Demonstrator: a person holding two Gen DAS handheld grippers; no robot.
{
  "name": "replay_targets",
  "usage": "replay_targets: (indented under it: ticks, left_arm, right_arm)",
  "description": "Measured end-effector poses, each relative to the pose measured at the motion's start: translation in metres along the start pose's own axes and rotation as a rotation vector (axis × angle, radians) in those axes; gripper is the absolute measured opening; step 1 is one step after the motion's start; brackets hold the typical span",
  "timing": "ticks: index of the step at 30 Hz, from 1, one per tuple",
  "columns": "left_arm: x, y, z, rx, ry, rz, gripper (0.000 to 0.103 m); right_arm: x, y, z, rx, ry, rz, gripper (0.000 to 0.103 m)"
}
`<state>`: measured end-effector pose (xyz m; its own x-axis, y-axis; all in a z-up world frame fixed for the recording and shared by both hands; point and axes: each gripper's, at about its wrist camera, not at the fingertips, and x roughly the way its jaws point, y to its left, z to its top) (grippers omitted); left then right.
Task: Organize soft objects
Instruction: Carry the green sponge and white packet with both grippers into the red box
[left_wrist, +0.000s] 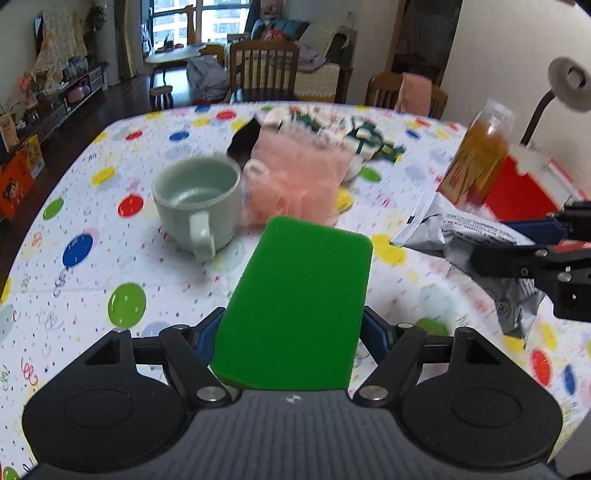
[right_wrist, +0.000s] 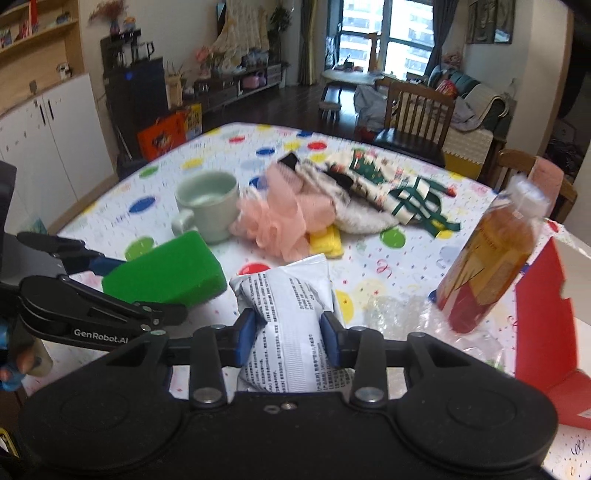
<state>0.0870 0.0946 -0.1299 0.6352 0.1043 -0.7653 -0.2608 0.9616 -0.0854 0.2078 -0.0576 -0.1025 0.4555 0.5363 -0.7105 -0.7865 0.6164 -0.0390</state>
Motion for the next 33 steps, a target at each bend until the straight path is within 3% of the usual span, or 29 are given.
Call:
replay_targets:
  ticks: [7,14,23,33]
  left_arm:
    - [-0.043,-0.015,0.029,0.026,-0.104,-0.063,0.076]
    - [-0.080,-0.043,0.065,0.079,-0.205,-0.142,0.076]
    - [-0.094,-0.101,0.104,0.186,-0.229,-0.223,0.076]
    - [-0.074,-0.199,0.143,0.283,-0.202,-0.324,0.076]
  right_arm:
    - [-0.049,-0.011,0.014,0.064,-0.078,-0.056,0.037]
    - [-0.095,-0.050,0.022,0.169,-0.134,-0.098,0.037]
    - [-0.128,-0.118,0.015,0.286,-0.181,-0.164,0.037]
    - [-0.143,-0.208,-0.003,0.340,-0.188,-0.281,0.037]
